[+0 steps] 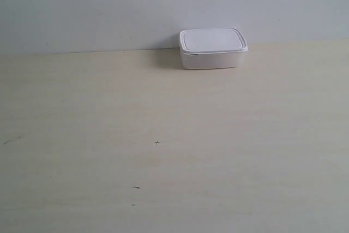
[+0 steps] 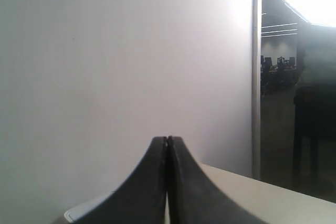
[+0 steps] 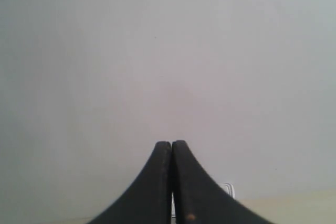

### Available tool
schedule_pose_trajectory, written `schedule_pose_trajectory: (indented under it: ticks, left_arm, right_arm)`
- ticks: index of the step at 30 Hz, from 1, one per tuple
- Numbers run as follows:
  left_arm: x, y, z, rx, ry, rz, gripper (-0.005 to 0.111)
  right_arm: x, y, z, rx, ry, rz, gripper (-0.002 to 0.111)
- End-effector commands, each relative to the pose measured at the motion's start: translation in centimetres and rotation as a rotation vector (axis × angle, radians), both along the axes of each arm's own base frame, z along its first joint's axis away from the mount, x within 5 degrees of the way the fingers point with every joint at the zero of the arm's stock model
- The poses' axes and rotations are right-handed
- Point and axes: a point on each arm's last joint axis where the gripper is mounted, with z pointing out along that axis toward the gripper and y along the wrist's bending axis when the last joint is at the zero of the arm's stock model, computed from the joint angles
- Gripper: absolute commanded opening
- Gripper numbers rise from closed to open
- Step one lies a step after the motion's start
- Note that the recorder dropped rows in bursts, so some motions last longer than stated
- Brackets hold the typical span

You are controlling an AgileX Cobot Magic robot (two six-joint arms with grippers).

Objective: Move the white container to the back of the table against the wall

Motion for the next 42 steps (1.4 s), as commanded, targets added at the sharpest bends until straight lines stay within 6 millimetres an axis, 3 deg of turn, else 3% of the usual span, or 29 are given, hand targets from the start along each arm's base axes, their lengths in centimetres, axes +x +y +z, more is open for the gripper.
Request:
schedule_pose_trajectory:
  ticks: [1,19,23,26,30,34,37,42]
  left_arm:
    - [0.1,-0.2,-0.2,0.001,0.017,-0.008,0.000]
    - [0.1,-0.2,-0.3,0.005,0.019,-0.008,0.000]
    - [-0.1,-0.1,-2.1,0.032,0.050,-0.017,0.000]
    - [-0.9,0.6,-5.1,0.045,0.065,-0.013,0.000]
    - [-1.4,1.6,-7.6,0.033,0.051,0.040,0.000]
    - [-1.4,2.9,-7.9,0.039,0.018,0.192,0.000]
    - [-1.5,3.7,-8.2,0.057,0.036,0.290,0.000]
    - [-2.0,4.1,-8.4,0.055,0.033,0.334,0.000]
  right_arm:
    - [0.1,0.0,-0.1,-0.008,0.001,-0.004,0.000]
    - [0.1,0.0,-0.2,-0.006,0.004,-0.002,0.000]
    - [0.1,0.0,-0.2,-0.006,0.004,-0.002,0.000]
    - [0.1,0.0,-0.2,-0.006,0.002,-0.002,0.000]
    - [-0.2,-0.1,-0.2,-0.001,-0.013,-0.003,0.000]
    - [-1.3,-0.4,-0.5,0.001,-0.025,-0.010,0.000]
    - [-1.1,-0.6,-1.4,-0.033,0.067,-0.097,0.000]
    - [-0.9,-0.2,-2.0,0.029,0.093,-0.199,0.000]
